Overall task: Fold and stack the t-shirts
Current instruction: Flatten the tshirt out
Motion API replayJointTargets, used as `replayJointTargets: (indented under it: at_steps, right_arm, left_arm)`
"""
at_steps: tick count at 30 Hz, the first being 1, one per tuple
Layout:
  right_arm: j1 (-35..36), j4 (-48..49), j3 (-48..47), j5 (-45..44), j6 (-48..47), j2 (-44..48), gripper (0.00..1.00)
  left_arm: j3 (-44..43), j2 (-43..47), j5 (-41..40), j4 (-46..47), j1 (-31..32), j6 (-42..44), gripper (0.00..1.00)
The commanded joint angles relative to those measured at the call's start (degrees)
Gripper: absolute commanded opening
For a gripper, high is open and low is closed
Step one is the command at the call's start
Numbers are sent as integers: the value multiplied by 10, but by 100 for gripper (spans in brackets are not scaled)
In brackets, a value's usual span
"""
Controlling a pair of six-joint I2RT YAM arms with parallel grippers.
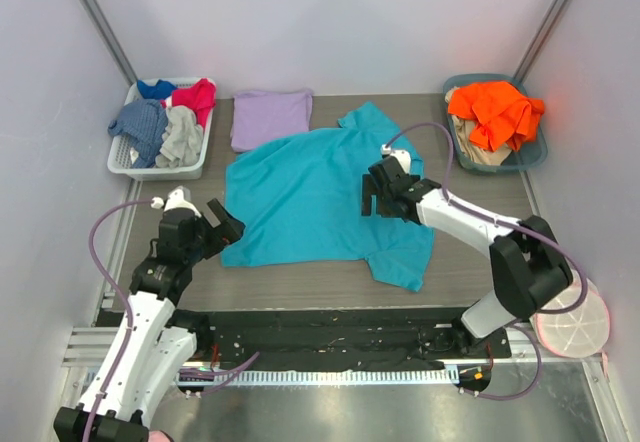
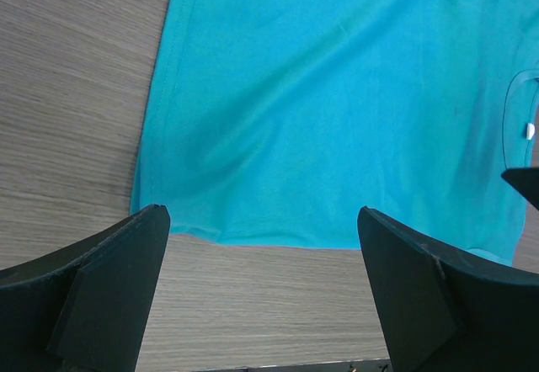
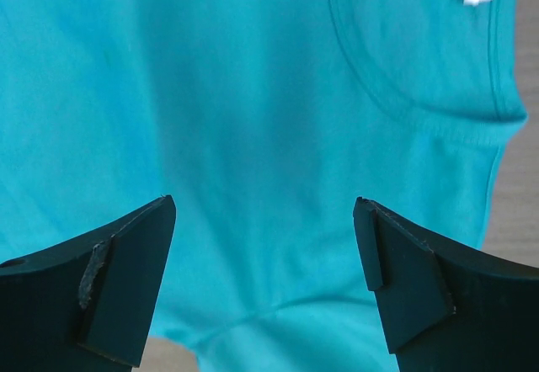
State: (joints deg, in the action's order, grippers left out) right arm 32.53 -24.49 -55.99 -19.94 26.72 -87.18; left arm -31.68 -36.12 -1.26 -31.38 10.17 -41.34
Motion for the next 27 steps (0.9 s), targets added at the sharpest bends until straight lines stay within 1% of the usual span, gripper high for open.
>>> replayJointTargets:
  at_steps: [1,4,12,23,27]
  right_arm:
    - [-32,59,-25,10,-25,-33,95]
    - [-42,81,-6,33,-16,-50,95]
    - [-45,105,32,54,14,-83,95]
    - [-45,113,120,39,75,-58,97]
    - [-44,104,156,39,107,-19,97]
  left_arm:
    - [2,20,10,11,3,5,100]
    - [0,21,8,10,3,4,100]
    - [2,14,5,9,4,2,100]
    - [0,11,-10,4,4,-1,100]
    - [0,8,-17,2,3,-6,100]
